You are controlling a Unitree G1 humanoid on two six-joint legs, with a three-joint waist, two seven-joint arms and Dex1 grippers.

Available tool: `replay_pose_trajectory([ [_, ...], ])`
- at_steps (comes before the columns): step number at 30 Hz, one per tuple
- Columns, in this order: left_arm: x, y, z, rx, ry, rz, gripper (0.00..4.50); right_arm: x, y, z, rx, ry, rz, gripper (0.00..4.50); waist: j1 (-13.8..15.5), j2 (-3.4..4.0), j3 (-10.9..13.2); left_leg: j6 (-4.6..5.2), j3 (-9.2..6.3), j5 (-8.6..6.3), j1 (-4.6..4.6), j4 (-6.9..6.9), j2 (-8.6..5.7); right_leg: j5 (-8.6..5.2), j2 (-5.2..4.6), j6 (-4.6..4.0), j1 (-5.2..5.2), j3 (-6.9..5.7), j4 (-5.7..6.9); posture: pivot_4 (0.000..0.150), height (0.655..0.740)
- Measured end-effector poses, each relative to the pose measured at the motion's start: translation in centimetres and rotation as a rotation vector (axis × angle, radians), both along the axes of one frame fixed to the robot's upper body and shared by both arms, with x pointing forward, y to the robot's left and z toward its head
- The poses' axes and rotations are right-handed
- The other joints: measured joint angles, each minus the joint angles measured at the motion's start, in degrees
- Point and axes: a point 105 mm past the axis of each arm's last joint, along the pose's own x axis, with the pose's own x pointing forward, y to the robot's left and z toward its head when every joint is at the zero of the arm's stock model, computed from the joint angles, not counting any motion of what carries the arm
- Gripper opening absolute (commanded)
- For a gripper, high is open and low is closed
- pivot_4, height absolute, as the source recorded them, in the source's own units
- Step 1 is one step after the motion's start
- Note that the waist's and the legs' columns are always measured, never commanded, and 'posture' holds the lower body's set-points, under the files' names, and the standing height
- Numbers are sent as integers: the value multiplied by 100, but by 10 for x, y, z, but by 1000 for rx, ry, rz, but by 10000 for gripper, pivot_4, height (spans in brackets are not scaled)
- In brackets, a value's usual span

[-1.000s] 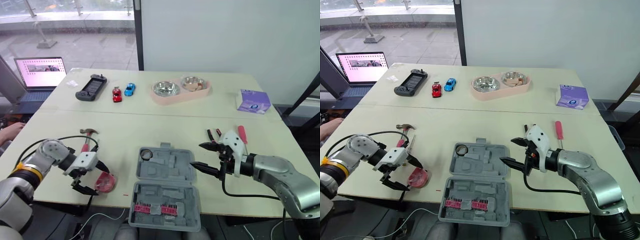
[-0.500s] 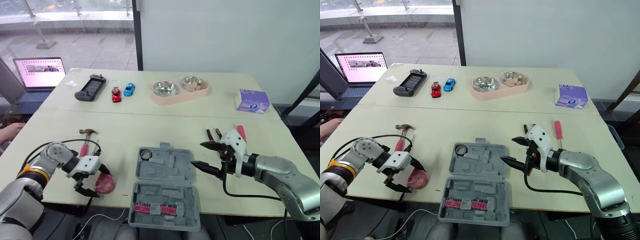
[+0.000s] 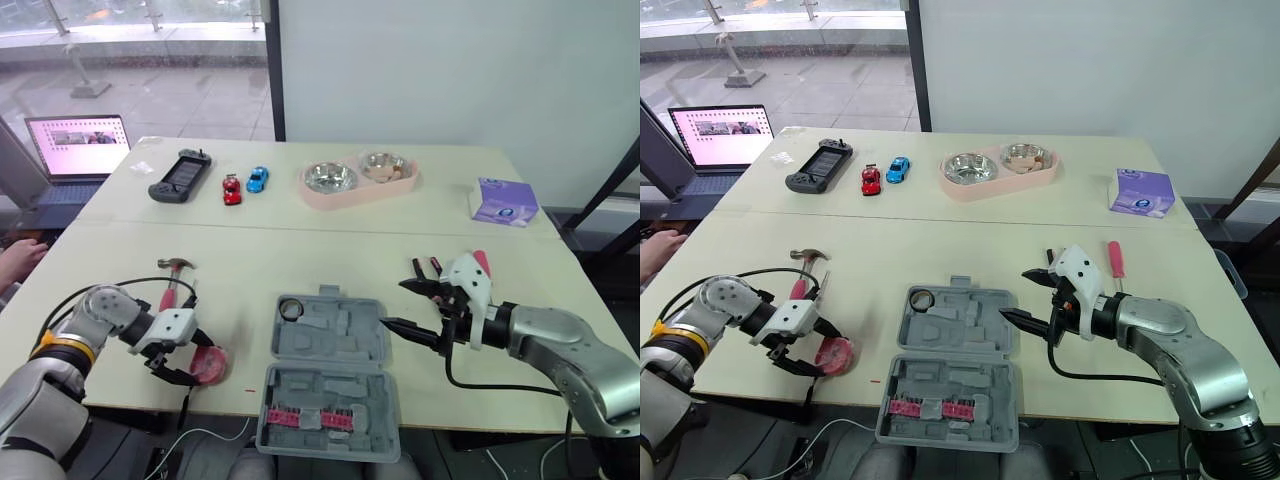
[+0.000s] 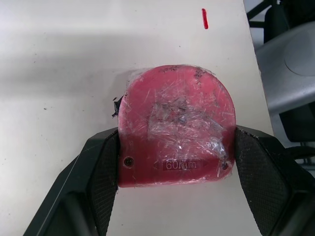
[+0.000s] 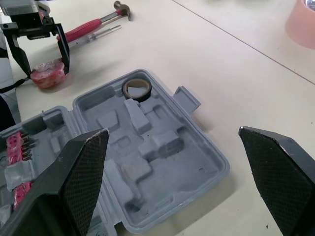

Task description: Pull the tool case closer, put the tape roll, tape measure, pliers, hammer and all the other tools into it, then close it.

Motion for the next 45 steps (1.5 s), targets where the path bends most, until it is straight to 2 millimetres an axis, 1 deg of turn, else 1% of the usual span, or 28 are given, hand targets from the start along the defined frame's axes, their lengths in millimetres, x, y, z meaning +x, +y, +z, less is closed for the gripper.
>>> replay_pose_trajectory([
  [6,0,0,2,-19,1,22,29171,3,3,-1,-1,7,16,45000,3,0,0,0,-1,0,-1,0,0,0,0,0,0,0,0,1500,7400],
  [8,4,-3,7,-42,6,44,29171,4,5,2,-1,11,26,45000,10,-1,1,0,-1,0,-3,0,0,0,0,0,0,0,0,1500,7400],
  [12,20,-16,51,-134,-77,55,29171,8,8,11,-6,67,24,45000,18,-7,5,0,-2,0,-6,1,0,0,-1,-1,0,0,-1,1500,7400],
  [13,21,-18,63,-147,-102,46,29171,9,7,13,-16,96,17,45000,12,-6,5,0,-2,0,-6,0,0,0,-1,0,0,0,-1,1500,7400],
  [15,22,-27,81,-174,-130,27,29171,12,7,16,-34,157,3,45000,8,-4,6,0,-3,0,-5,-3,0,-1,0,1,-1,0,-1,1500,7400],
  [17,21,-43,95,-204,-153,-9,29171,12,12,19,-60,249,11,45000,-6,1,9,0,-3,0,-5,-4,0,-1,0,0,-2,0,0,1500,7400],
  [18,20,-53,100,-220,-165,-23,29171,10,19,21,-66,296,41,45000,-11,1,9,0,-4,0,-5,-4,0,-1,1,1,-4,0,2,1500,7400],
  [20,22,-68,105,-248,-183,-4,29171,3,30,25,-65,397,100,45000,-22,4,11,1,-4,1,-5,-4,0,-1,1,1,-4,0,3,1500,7400],
  [21,24,-76,107,-264,-191,19,29171,2,37,27,-54,458,128,45000,-30,4,11,1,-4,1,-5,-3,0,0,1,1,-4,0,3,1500,7400],
  [23,26,-103,111,-307,-209,39,29171,0,55,33,-6,589,204,45000,-25,4,11,7,-5,5,-5,0,0,2,2,-1,-4,1,6,1500,7400],
  [24,25,-114,113,-322,-213,40,29171,0,61,33,4,644,223,45000,-21,4,11,8,-6,5,-5,0,0,1,2,-1,-4,1,7,1500,7400],
  [25,23,-122,114,-330,-211,45,29171,0,63,30,11,700,227,45000,-7,3,12,8,-7,5,-6,-2,-1,0,2,0,-3,1,5,1500,7400],
  [29,19,-140,116,-346,-199,94,29171,2,64,14,52,917,199,45000,-14,7,15,9,-8,5,-10,-8,-2,-2,2,3,-4,1,-2,1500,7400],
  [32,15,-156,116,-376,-191,100,29171,6,69,19,101,1003,184,45000,-26,5,16,10,-10,5,-10,-7,-2,-1,4,2,-5,1,0,1500,7400],
  [34,11,-160,113,-375,-189,101,29171,11,69,20,137,1031,142,45000,-41,5,16,11,-10,5,-9,-8,-2,-1,5,2,-5,1,0,1500,7400],
  [38,4,-159,102,-365,-140,121,29171,20,70,18,188,1060,64,45000,-41,6,17,13,-10,5,-10,-6,-2,-1,6,2,-6,1,0,1500,7400],
  [45,5,-169,100,-389,-150,131,29171,24,79,15,195,1063,50,45000,-6,6,17,18,-11,8,-11,-4,-2,1,7,-1,-6,1,0,1500,7400],
])
